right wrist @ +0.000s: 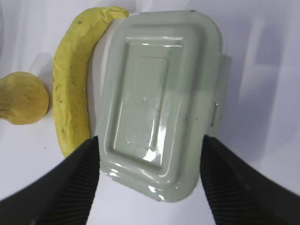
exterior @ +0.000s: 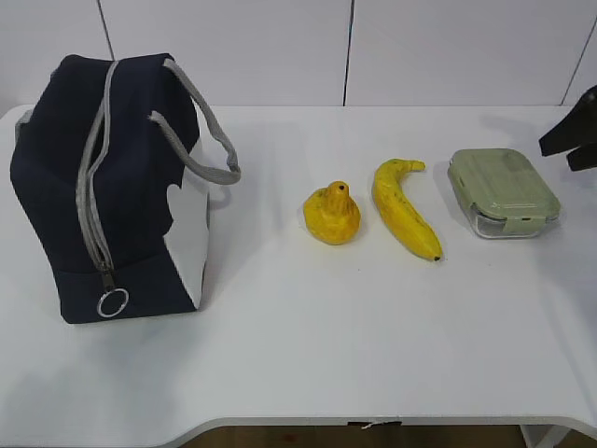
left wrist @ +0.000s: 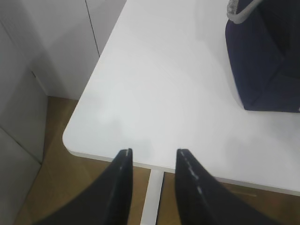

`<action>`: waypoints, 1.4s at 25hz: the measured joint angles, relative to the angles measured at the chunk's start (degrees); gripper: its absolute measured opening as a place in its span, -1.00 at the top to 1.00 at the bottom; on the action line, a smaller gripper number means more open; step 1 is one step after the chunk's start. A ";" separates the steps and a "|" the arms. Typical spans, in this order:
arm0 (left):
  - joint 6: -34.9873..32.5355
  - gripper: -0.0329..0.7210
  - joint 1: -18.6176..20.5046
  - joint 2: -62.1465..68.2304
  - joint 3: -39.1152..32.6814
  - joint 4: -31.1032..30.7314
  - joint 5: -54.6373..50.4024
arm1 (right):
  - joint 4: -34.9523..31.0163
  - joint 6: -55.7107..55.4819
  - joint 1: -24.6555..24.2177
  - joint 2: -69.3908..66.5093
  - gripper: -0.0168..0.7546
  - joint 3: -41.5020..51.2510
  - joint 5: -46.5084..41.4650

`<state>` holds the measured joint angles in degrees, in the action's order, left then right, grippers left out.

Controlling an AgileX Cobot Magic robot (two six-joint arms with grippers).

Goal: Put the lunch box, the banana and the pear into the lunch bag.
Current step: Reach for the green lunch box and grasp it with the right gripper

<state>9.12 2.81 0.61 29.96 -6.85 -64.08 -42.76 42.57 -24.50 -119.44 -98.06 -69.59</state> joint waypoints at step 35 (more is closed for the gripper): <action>0.00 0.27 0.00 0.00 0.00 0.00 0.00 | -8.37 8.35 -2.36 -9.35 -0.40 -2.71 0.33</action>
<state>9.12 2.81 0.61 29.96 -6.85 -64.08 -51.13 50.92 -26.86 -128.79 -100.76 -69.26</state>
